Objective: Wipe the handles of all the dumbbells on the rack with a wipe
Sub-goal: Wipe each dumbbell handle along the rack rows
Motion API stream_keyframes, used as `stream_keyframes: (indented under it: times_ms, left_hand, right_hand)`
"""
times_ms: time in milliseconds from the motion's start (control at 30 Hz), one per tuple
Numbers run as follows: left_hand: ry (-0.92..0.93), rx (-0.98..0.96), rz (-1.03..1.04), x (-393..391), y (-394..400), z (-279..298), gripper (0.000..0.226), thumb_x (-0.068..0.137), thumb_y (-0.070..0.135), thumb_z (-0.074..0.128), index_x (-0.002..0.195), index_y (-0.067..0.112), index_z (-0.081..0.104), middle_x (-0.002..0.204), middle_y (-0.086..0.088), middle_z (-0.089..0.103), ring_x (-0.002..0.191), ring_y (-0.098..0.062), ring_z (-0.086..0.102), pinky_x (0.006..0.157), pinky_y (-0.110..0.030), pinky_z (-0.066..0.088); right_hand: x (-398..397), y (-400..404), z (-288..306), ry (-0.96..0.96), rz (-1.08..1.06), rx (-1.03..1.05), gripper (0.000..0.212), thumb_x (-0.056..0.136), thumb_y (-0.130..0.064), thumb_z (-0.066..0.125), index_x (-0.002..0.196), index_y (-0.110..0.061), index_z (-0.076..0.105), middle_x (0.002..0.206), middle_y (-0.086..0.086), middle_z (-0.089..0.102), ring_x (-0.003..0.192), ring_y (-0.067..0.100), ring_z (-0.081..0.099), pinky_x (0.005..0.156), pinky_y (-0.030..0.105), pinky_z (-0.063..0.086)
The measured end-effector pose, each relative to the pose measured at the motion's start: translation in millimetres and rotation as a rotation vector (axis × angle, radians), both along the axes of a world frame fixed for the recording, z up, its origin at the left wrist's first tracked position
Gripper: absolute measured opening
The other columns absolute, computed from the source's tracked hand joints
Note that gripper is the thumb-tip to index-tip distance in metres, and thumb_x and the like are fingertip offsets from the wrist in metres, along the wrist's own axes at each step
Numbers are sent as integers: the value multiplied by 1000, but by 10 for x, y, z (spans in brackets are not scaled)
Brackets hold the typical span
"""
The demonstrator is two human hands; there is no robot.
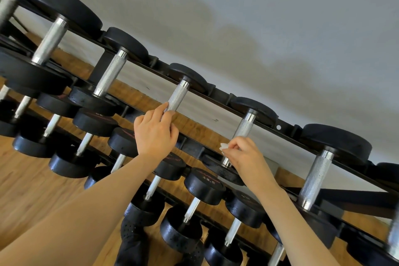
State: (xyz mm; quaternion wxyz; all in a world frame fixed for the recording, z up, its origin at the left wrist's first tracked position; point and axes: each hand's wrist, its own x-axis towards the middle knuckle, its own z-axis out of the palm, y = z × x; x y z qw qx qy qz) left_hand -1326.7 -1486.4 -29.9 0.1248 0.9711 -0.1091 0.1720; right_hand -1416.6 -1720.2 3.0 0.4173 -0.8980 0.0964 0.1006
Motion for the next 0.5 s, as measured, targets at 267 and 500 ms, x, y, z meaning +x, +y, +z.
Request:
stream_keyframes:
  times_ms: [267,500]
  left_hand:
    - [-14,-7,-2,-4,-4,4,26,87,20,59,109,12,70,126,-8,65,100,-29,64,79,-40,43]
    - [6,-3,-2,-8,1,9,26,87,20,60,110,12,70,128,-8,64,101,-29,64,81,-42,44]
  right_hand:
    - [-42,-22,-83,-79,-2,-68,9,90,-34,55,87,-26,59,92,-13,51,84,0,53,71,14,46]
    - [-193,37,-98,-283,66,-247,17,84,-13,70,101,-14,74,94,-8,56,91,8,54,77,9,44]
